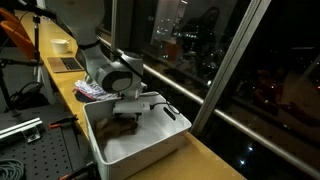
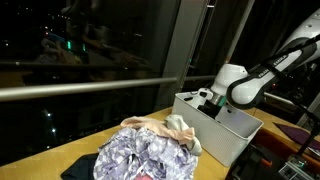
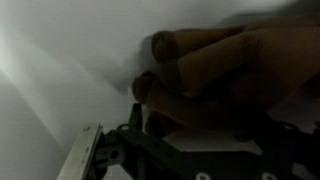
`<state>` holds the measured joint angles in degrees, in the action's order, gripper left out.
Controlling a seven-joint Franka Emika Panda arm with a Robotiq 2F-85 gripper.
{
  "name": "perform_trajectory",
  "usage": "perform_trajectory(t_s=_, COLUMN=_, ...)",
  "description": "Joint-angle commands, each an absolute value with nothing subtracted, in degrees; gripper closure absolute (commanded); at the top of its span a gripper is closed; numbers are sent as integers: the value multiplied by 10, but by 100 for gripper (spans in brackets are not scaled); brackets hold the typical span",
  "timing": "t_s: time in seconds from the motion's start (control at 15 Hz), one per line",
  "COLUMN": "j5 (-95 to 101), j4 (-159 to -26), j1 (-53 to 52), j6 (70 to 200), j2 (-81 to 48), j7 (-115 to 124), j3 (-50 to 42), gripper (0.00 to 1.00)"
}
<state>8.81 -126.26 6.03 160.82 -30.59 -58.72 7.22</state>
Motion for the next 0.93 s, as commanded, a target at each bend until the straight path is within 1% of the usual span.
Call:
perform_trajectory(t_s=0.0, j5=96, j4=-1235, j1=89, j6=1608, j2=-361, j7=-617, j3=79, gripper=0)
perform_trajectory(t_s=0.07, j5=99, j4=-1228, j1=89, j6=1605, j2=-369, j7=-618, j3=76, gripper=0)
perform_trajectory(t_s=0.13, j5=98, j4=-1218, j1=90, j6=1600, j2=-374, j7=-620, j3=77, gripper=25)
perform_trajectory(t_s=0.2, j5=97, j4=-1211, j1=89, j6=1598, j2=-376, j7=-620, j3=78, gripper=26)
perform_trajectory(t_s=0.27, j5=95, j4=-1207, j1=90, j6=1596, j2=-374, j7=-619, j3=80, gripper=32)
perform_trajectory(t_s=0.33, j5=94, j4=-1205, j1=90, j6=1596, j2=-370, j7=-618, j3=81, gripper=41)
perform_trajectory(t_s=0.47, j5=92, j4=-1211, j1=91, j6=1597, j2=-352, j7=-616, j3=84, gripper=57)
perform_trajectory(t_s=0.87, j5=89, j4=-1263, j1=92, j6=1601, j2=-262, j7=-607, j3=78, gripper=99)
